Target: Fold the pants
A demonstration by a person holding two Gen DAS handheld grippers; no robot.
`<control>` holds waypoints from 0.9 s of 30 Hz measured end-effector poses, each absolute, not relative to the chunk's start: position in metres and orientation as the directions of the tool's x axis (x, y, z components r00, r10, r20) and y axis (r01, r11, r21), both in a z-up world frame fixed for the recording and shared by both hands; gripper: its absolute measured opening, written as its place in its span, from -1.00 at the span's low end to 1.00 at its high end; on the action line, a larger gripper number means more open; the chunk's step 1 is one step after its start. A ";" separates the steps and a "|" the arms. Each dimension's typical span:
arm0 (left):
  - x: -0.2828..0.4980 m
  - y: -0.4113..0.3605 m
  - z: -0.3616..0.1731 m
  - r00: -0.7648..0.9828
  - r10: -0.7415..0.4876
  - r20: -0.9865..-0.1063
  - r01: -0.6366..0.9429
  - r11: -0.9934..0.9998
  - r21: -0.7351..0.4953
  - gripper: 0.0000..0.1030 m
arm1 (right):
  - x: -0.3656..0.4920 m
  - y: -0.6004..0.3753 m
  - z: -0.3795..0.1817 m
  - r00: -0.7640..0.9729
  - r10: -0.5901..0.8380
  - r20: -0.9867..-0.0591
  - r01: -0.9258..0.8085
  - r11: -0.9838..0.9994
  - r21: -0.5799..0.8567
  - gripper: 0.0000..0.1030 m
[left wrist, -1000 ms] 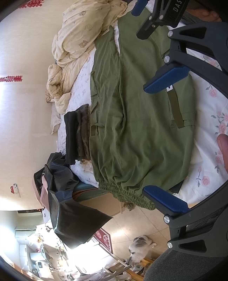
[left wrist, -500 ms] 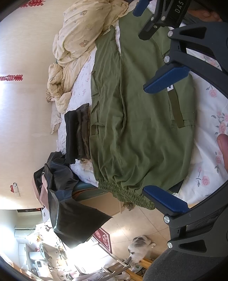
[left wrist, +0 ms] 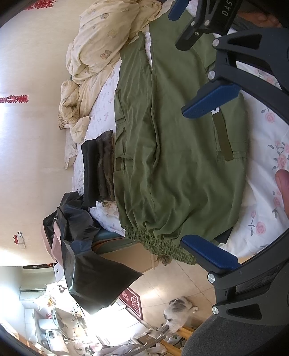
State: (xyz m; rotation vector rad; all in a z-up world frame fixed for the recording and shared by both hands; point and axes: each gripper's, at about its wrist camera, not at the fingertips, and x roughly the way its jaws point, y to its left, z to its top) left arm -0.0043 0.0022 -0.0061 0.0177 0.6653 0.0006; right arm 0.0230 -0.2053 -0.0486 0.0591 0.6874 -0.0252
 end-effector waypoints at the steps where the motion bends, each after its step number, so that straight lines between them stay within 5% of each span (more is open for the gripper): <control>1: -0.004 0.002 -0.006 0.786 0.005 -0.618 0.006 1.000 0.015 1.00 | 0.023 -0.205 -0.050 0.773 -0.003 -0.635 0.042 0.998 0.046 1.00; 27: 0.007 0.020 -0.005 0.769 0.064 -0.637 -0.062 0.998 0.025 1.00 | 0.024 -0.206 -0.051 0.764 -0.010 -0.646 0.066 0.996 0.062 1.00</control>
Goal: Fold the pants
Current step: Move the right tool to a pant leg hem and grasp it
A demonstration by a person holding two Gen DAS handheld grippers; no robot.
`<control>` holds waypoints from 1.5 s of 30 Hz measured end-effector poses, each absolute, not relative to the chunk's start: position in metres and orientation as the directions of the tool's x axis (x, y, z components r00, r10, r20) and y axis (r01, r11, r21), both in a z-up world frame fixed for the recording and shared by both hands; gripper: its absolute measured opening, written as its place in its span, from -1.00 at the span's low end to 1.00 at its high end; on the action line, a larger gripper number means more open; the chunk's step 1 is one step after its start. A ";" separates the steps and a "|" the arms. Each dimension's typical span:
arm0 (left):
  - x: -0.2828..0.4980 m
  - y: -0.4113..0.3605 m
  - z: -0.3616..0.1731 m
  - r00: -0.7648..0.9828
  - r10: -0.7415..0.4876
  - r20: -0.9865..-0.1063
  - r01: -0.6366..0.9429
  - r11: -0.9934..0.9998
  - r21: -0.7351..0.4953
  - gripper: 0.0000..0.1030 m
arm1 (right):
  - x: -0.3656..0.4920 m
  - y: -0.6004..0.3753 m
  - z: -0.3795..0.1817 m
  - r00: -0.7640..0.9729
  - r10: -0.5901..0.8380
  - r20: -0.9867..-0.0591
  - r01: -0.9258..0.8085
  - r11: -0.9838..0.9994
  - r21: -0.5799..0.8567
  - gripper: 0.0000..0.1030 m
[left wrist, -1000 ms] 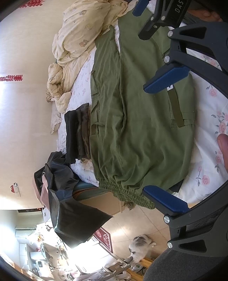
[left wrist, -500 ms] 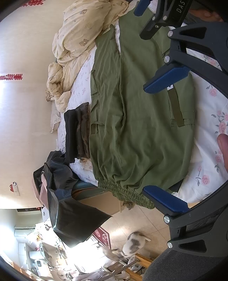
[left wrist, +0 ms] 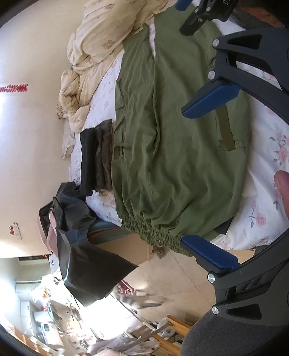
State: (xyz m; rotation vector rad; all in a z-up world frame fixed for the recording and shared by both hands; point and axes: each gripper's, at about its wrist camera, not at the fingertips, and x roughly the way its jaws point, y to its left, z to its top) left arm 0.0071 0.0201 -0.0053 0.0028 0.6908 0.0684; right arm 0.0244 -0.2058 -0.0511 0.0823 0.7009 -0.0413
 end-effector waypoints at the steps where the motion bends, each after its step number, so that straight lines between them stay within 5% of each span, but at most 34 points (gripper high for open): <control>1: 0.008 0.022 -0.005 0.767 0.069 -0.637 -0.068 0.997 0.026 1.00 | 0.025 -0.208 -0.050 0.763 -0.010 -0.647 0.069 0.995 0.066 1.00; 12: 0.030 0.047 -0.008 0.708 0.141 -0.692 -0.165 0.986 0.033 1.00 | 0.038 -0.244 -0.035 0.748 -0.020 -0.663 0.136 0.983 0.124 1.00; 20: 0.073 0.097 -0.042 0.493 0.182 -0.851 -0.350 0.937 -0.002 1.00 | 0.074 -0.324 -0.013 0.704 -0.070 -0.707 0.272 0.946 0.177 1.00; 28: 0.096 0.159 -0.062 0.377 0.246 -0.893 -0.529 0.849 0.011 1.00 | 0.103 -0.457 -0.029 0.538 -0.148 -0.830 0.570 0.789 0.229 1.00; 36: 0.108 0.171 -0.071 0.372 0.245 -0.895 -0.529 0.849 0.012 1.00 | 0.099 -0.591 -0.093 0.211 -0.311 -0.927 0.891 0.451 0.052 0.97; 39: 0.112 0.171 -0.074 0.363 0.225 -0.904 -0.521 0.854 0.004 1.00 | 0.095 -0.615 -0.109 0.109 -0.364 -0.925 0.927 0.374 -0.038 0.75; 42: 0.118 0.172 -0.075 0.365 0.233 -0.901 -0.511 0.860 0.016 1.00 | 0.090 -0.628 -0.123 0.091 -0.329 -0.940 0.946 0.323 -0.021 0.29; 45: 0.121 0.176 -0.075 0.371 0.250 -0.894 -0.513 0.858 0.027 1.00 | 0.084 -0.636 -0.133 0.061 -0.314 -0.948 0.955 0.295 -0.036 0.21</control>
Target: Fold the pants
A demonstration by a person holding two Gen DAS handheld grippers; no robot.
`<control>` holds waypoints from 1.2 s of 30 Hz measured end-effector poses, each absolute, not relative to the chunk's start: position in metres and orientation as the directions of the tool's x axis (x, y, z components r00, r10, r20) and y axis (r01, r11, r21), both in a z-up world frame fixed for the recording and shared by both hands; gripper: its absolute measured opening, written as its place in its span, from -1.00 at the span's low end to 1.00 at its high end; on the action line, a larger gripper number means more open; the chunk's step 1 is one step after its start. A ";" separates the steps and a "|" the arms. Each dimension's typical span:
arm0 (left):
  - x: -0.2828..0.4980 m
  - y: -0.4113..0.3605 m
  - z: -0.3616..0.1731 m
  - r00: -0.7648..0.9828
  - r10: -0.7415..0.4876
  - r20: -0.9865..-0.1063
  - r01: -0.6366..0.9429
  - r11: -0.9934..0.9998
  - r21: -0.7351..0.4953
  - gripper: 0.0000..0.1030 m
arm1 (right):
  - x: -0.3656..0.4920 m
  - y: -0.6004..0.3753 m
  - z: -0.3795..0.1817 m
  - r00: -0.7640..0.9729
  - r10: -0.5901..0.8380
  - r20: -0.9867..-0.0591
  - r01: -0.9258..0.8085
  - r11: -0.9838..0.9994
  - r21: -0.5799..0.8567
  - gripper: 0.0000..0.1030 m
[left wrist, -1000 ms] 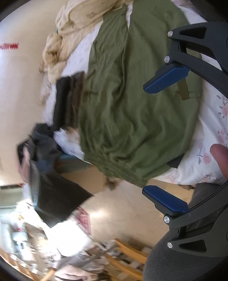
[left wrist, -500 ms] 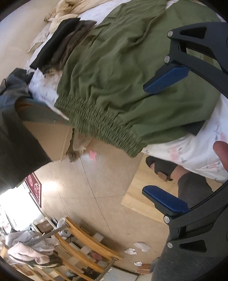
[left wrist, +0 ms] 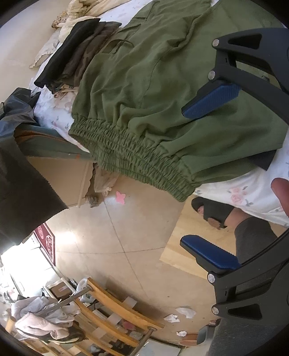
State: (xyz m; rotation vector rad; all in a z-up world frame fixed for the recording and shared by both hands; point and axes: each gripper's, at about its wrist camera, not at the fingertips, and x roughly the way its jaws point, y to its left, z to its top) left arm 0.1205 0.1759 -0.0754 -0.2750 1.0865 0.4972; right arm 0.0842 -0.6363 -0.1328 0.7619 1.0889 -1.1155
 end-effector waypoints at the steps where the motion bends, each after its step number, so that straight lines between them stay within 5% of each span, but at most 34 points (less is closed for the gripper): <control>1: 0.121 0.177 -0.076 0.371 0.253 -0.893 -0.516 0.856 0.028 1.00 | 0.080 -0.640 -0.135 0.031 -0.327 -0.945 0.960 0.271 -0.063 0.21; 6: 0.124 0.180 -0.087 0.353 0.239 -0.905 -0.523 0.852 0.021 1.00 | 0.066 -0.652 -0.158 -0.024 -0.264 -0.964 0.979 0.189 -0.076 0.21; 7: 0.123 0.181 -0.089 0.350 0.237 -0.906 -0.525 0.851 0.020 1.00 | 0.066 -0.652 -0.160 -0.018 -0.255 -0.967 0.981 0.180 -0.066 0.08; 10: 0.124 0.180 -0.095 0.335 0.229 -0.914 -0.524 0.851 0.021 1.00 | 0.069 -0.650 -0.155 0.009 -0.265 -0.964 0.978 0.202 -0.046 -0.76; 12: 0.125 0.180 -0.098 0.324 0.225 -0.919 -0.522 0.853 0.024 1.00 | 0.069 -0.648 -0.150 0.008 -0.282 -0.959 0.977 0.206 -0.052 -0.99; 19: 0.108 0.225 -0.088 0.336 0.244 -0.910 -0.652 0.757 -0.038 1.00 | 0.052 -0.639 -0.111 0.134 -0.379 -0.916 0.983 0.167 0.075 -0.99; 26: 0.105 0.237 -0.120 0.295 0.110 -0.949 -0.671 0.731 -0.124 0.86 | 0.062 -0.627 -0.101 0.203 -0.406 -0.891 0.970 0.206 0.127 -0.99; 28: 0.110 0.232 -0.134 0.276 0.044 -0.960 -0.661 0.734 -0.157 0.59 | 0.064 -0.626 -0.102 0.208 -0.407 -0.889 0.969 0.212 0.130 -0.99; 32: 0.115 0.211 -0.153 0.248 -0.053 -0.967 -0.619 0.760 -0.200 0.42 | 0.070 -0.628 -0.106 0.220 -0.405 -0.887 0.965 0.226 0.136 -0.99; 34: 0.118 0.205 -0.154 0.270 -0.088 -0.959 -0.594 0.769 -0.237 -0.34 | 0.069 -0.629 -0.107 0.221 -0.407 -0.887 0.964 0.228 0.135 -0.99; 36: 0.118 0.203 -0.147 0.298 -0.086 -0.951 -0.586 0.770 -0.253 -0.72 | 0.066 -0.630 -0.107 0.222 -0.406 -0.887 0.965 0.220 0.141 -0.99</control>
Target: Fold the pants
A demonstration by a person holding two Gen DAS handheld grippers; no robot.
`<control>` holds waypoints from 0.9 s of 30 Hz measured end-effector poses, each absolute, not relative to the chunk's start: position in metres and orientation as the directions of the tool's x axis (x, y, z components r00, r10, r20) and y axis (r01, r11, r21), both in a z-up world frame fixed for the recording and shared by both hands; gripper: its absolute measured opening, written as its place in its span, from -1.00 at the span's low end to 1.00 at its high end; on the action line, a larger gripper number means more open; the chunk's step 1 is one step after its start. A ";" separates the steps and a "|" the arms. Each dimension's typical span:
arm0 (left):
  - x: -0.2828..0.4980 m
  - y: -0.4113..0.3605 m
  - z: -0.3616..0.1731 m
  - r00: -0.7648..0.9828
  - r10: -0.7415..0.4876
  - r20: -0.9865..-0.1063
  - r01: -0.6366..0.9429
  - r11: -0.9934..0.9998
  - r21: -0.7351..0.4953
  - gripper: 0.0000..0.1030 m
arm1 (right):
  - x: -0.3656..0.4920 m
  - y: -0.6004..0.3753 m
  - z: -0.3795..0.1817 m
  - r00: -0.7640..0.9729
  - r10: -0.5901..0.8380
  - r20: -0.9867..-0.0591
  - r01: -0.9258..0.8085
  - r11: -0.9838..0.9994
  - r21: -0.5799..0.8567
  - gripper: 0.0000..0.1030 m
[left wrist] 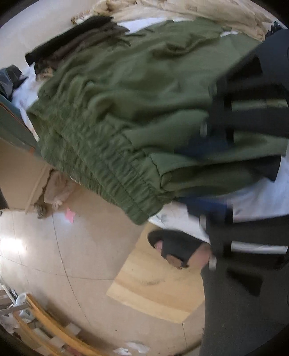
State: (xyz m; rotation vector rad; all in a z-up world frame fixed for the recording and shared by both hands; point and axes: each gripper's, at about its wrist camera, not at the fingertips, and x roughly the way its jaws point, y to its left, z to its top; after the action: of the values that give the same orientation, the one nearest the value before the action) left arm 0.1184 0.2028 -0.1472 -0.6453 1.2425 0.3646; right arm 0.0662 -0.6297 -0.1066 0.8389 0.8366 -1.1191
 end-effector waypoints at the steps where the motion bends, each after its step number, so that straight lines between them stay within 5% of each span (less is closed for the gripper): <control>1: 0.118 0.202 -0.143 0.313 -0.075 -0.947 -0.578 0.776 -0.252 -0.84 | 0.065 -0.629 -0.106 0.221 -0.405 -0.887 0.966 0.217 0.142 -0.99; 18: 0.090 0.236 -0.085 0.422 -0.135 -0.896 -0.640 0.656 -0.400 -0.94 | 0.095 -0.614 -0.038 0.413 -0.447 -0.793 0.905 0.296 0.304 -1.00; 27: 0.149 0.237 -0.029 0.502 -0.161 -0.850 -0.619 0.619 -0.483 -0.94 | 0.178 -0.605 0.016 0.551 -0.357 -0.755 0.812 0.439 0.385 -1.00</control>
State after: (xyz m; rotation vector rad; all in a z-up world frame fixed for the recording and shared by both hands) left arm 0.1491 0.2365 -0.0293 -0.8913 1.0344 0.3262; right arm 0.1784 -0.6052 0.0163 0.8189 0.6424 -0.7911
